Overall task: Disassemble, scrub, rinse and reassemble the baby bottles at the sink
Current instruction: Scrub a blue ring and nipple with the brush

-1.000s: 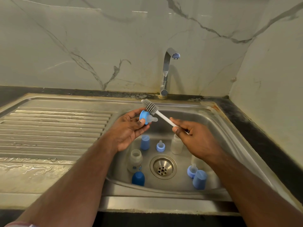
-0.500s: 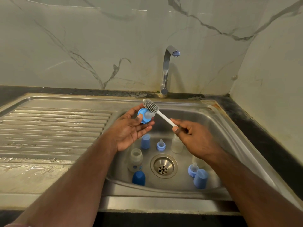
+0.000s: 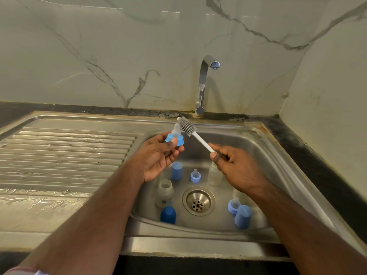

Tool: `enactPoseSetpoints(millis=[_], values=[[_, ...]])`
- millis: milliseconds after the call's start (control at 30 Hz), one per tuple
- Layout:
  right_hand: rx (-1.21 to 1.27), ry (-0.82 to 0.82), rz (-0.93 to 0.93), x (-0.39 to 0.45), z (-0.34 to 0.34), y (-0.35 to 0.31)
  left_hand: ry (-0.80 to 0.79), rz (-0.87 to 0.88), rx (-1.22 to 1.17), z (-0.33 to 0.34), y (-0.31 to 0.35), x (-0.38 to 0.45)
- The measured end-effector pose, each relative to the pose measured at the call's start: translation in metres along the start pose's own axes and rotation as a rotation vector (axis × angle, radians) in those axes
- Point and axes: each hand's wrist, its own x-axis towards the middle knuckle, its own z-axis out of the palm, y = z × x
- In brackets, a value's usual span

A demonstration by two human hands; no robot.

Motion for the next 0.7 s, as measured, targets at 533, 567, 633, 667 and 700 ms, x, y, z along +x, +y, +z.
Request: enactPoseSetpoints(millis=[533,567,633,667,700], values=[[-0.145,0.004,-0.038,-0.006,-0.001,-0.013,0.075,0.031,0.113,0.001,-0.002,-0.001],[-0.160,0.008,-0.028,-0.004,-0.001,-0.012,0.074,0.037,0.131,0.002,-0.003,0.000],[-0.194,0.030,-0.009,-0.002,-0.002,-0.011,0.083,0.053,0.157,0.004,-0.004,0.001],[-0.204,0.034,-0.008,-0.002,-0.002,-0.011,0.090,0.064,0.161,0.004,-0.005,0.002],[-0.205,0.032,-0.014,-0.002,-0.001,-0.012,0.096,0.075,0.161,0.004,-0.004,0.003]])
